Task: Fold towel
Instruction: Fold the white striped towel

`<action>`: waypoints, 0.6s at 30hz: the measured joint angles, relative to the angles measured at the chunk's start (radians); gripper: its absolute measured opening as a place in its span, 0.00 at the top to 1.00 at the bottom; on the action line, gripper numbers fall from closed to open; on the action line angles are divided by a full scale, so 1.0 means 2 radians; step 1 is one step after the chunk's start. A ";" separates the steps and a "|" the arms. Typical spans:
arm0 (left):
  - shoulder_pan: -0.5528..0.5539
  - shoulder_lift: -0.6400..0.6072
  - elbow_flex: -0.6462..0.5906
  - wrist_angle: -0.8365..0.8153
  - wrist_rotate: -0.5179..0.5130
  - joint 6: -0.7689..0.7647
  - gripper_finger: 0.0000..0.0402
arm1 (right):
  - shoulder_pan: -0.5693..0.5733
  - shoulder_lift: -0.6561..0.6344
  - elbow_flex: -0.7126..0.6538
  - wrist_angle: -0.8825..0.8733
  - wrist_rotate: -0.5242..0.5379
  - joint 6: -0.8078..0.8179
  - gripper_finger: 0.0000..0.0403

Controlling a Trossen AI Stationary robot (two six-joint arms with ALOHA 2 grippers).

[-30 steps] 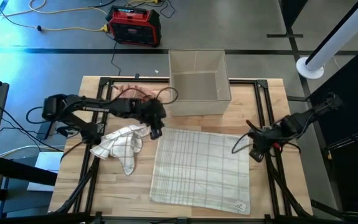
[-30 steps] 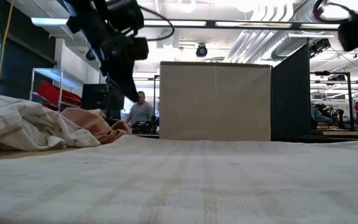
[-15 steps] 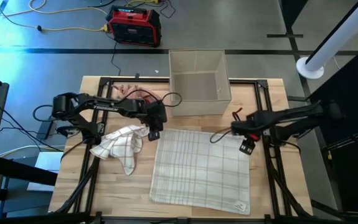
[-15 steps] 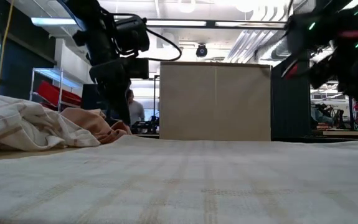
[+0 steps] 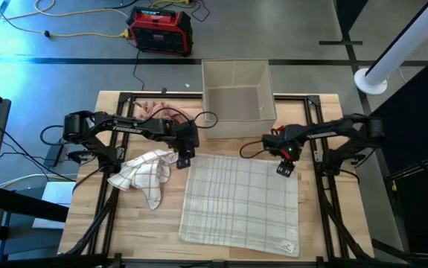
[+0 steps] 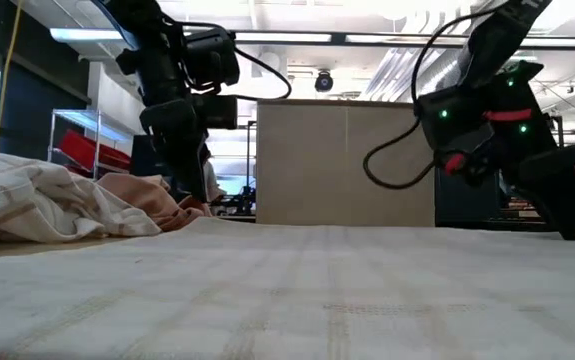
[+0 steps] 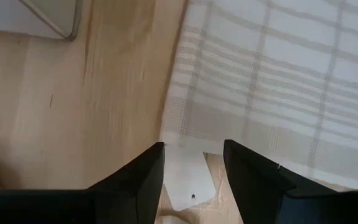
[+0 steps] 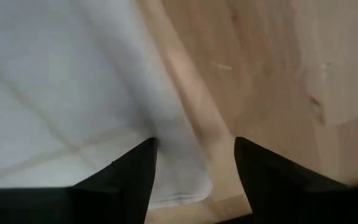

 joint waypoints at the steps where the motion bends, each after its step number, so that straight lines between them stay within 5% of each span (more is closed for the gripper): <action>1: 0.000 0.000 0.000 -0.002 -0.001 0.000 0.60 | 0.000 0.004 -0.002 0.003 -0.001 -0.003 0.54; 10: 0.000 0.000 0.000 0.004 -0.014 0.014 0.60 | 0.002 0.005 -0.024 0.019 -0.042 -0.011 0.97; 18: 0.000 0.001 0.000 0.085 -0.017 0.047 0.58 | 0.006 -0.003 -0.021 0.023 -0.035 -0.016 0.99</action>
